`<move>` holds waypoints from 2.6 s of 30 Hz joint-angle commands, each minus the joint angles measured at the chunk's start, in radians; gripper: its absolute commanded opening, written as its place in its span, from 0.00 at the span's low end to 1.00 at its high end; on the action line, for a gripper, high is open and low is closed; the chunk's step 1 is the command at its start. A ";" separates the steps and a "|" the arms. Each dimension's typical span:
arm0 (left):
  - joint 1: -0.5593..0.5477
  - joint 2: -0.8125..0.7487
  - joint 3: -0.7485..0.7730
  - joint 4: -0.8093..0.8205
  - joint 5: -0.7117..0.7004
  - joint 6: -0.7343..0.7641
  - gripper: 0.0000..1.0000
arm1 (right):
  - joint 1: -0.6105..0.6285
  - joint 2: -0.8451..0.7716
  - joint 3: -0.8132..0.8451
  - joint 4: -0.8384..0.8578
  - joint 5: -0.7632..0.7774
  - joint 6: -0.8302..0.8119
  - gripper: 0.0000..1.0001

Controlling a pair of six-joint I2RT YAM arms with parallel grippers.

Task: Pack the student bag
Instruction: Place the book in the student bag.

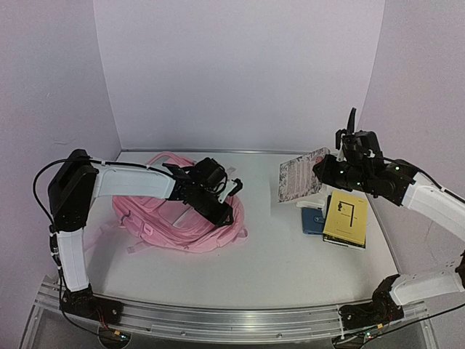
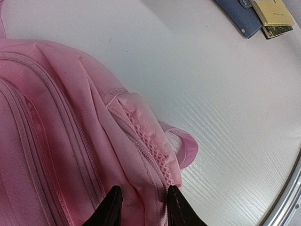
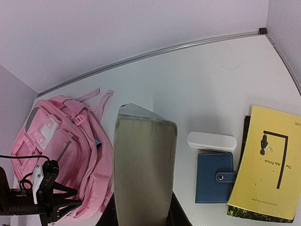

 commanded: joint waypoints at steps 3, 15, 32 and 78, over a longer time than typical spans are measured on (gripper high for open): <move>-0.003 0.020 0.044 -0.021 -0.009 0.009 0.33 | 0.005 -0.023 0.017 0.098 0.019 0.015 0.00; -0.005 0.021 0.053 -0.047 -0.067 0.002 0.00 | 0.005 -0.023 0.013 0.099 0.022 0.017 0.00; -0.003 -0.283 0.131 -0.093 -0.244 -0.025 0.00 | 0.006 0.010 -0.008 0.163 -0.306 0.141 0.00; 0.145 -0.479 0.084 -0.051 0.026 -0.148 0.00 | 0.287 0.832 0.178 0.807 -0.177 0.384 0.76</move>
